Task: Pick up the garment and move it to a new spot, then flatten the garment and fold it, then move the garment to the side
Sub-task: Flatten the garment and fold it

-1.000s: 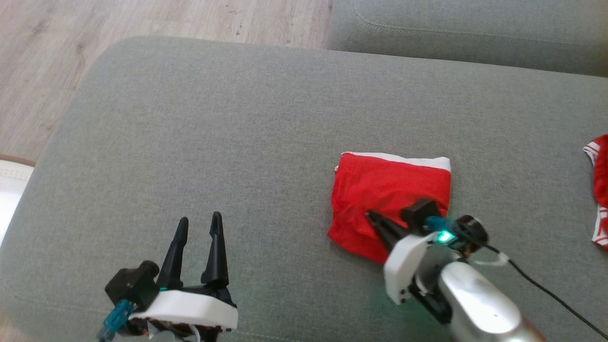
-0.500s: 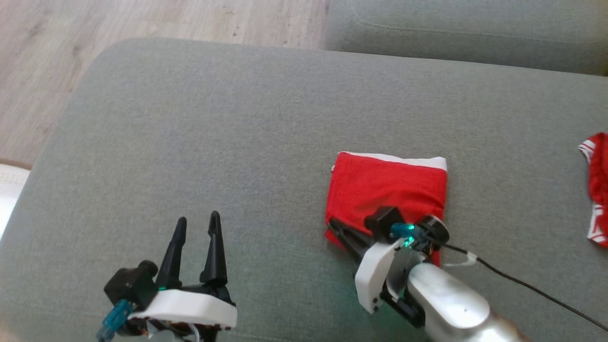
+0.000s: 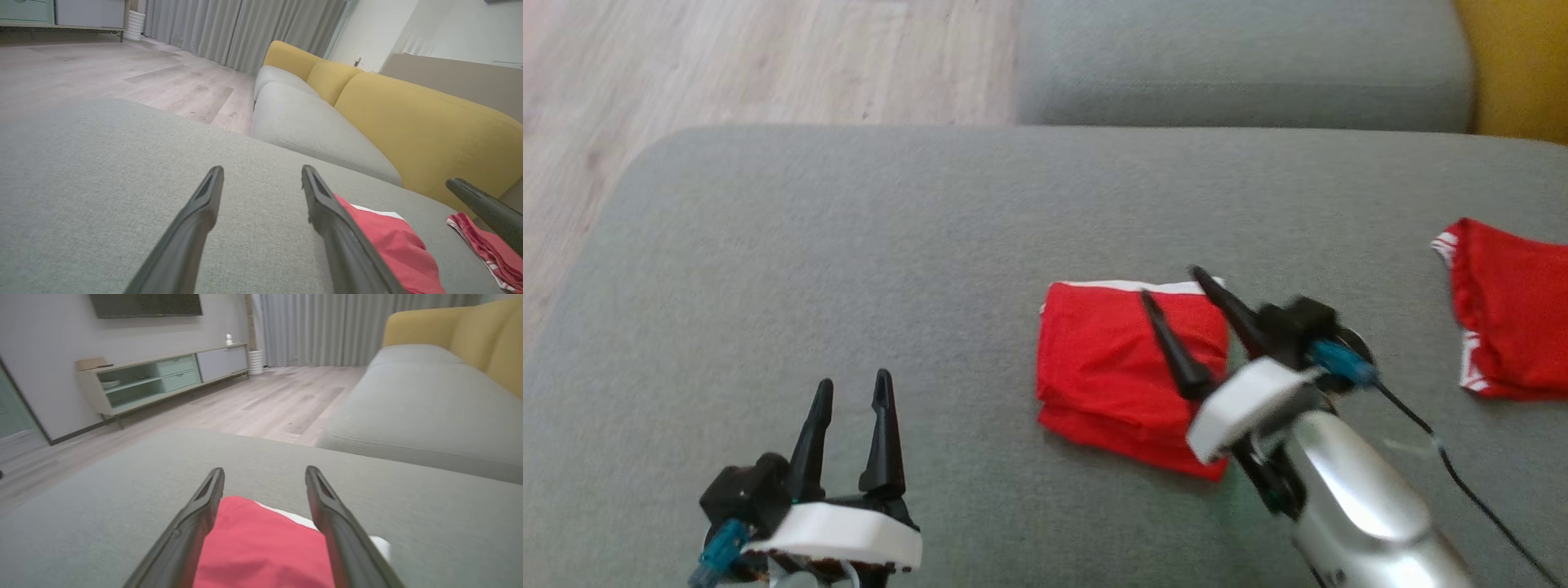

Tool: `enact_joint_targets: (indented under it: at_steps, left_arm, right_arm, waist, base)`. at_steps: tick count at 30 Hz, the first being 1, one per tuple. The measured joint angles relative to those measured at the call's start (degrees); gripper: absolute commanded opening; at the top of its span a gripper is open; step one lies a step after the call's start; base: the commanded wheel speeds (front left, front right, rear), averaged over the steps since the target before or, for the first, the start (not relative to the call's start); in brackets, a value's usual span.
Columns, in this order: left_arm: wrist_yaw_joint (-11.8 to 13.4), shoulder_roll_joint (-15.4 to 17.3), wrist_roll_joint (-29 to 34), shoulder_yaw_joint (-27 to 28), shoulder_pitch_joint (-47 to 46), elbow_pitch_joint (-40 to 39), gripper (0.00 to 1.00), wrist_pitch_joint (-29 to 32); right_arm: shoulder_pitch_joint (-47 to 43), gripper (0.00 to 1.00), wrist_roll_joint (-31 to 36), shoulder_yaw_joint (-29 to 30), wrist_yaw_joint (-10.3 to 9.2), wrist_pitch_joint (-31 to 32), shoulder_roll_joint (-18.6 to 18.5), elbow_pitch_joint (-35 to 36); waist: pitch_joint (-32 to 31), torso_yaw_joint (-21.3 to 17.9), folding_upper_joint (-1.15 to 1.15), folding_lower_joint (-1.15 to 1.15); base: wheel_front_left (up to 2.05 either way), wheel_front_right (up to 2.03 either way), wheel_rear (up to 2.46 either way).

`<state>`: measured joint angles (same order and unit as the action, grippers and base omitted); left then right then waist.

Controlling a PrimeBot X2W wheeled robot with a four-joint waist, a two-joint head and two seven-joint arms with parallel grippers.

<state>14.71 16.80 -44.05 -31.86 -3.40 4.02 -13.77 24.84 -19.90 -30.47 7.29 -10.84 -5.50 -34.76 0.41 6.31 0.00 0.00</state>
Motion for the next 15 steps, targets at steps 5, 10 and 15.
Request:
enact_joint_targets:
  at_steps: [5,10,15]
  left_arm:
    - [0.3,0.1,0.6,0.0,0.6,0.8,1.00,0.0]
    - [0.5,0.5,1.2,0.1,2.6,2.2,1.00,-0.4]
    - [1.2,1.0,2.3,0.4,4.7,4.5,1.00,-0.4]
  right_arm:
    - [-7.2,1.00,3.9,9.5,0.00,0.1,0.3,3.2]
    - [-13.6,1.00,8.0,16.7,0.00,1.4,1.5,8.7]
    - [-20.7,1.00,9.9,20.4,0.00,3.2,2.1,15.4]
  waist:
    - [-1.7,-2.3,0.00,0.00]
    - [-3.1,-4.4,0.00,-0.01]
    - [-3.9,-5.6,0.00,-0.01]
  base:
    - [0.00,0.00,0.00]
    - [0.00,0.00,0.00]
    - [0.00,0.00,0.00]
